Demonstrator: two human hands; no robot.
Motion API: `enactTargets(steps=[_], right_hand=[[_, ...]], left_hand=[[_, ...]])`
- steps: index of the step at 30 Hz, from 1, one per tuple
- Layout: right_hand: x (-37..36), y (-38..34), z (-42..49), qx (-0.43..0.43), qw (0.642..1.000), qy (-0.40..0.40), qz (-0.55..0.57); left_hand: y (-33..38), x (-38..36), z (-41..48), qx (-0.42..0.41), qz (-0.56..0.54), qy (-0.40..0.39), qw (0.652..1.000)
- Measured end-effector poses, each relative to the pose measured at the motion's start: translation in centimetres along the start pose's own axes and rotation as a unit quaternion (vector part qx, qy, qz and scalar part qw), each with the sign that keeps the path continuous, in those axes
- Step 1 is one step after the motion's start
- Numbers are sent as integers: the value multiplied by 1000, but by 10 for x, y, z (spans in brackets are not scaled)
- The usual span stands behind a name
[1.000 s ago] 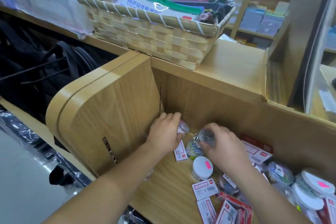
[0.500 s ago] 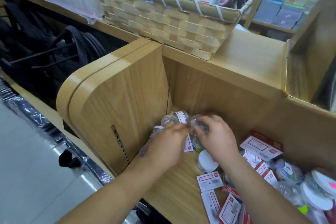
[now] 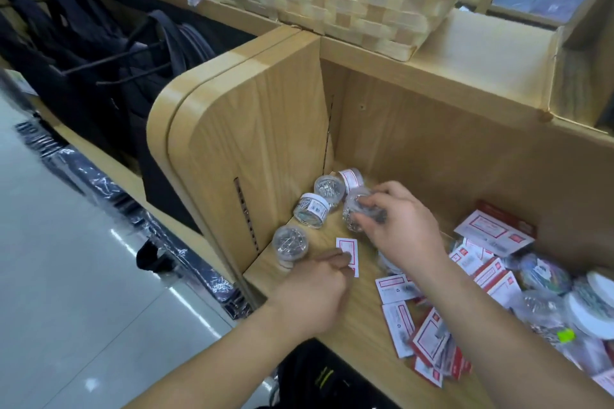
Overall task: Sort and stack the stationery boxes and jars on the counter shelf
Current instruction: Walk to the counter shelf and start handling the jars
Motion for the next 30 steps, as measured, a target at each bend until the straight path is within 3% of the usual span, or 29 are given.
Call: enactTargets(steps=[4,9,13,17,19,22,30], right_hand=[[-35,-8,-3,29,998,-33,-45],[-36,-13,0,68,994,-45,-68],[24,29,-23,-35,999,25,-8],[6,58,-44,-159,979,-119,-34],[-9,55,-51,-165,973,-138,-79],[-14,51,-53,-156,974,-106,-129],[-9,70,-36,-191,981,-24,-29]], left_hand=[[-7,10,-26,-12,-151,96,984],[-11,10,-35,-3,-184,111,977],[-15,21,-32,25,-195,140,970],[-16,22,-14,47,-214,145,965],[-16,12,-8,41,-206,140,968],[-17,3,-11,33,-213,157,964],[-27,-8,-20,7,-278,186,942]])
Point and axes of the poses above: each hand's wrist, its own z-axis towards the middle knuckle, its own x-axis out of the back of the hand, y = z × x, the point moved 10 cm from there along z, towards the middle knuckle, and after that the axes turned 11 degrees about -y, right-handed, at the moved point
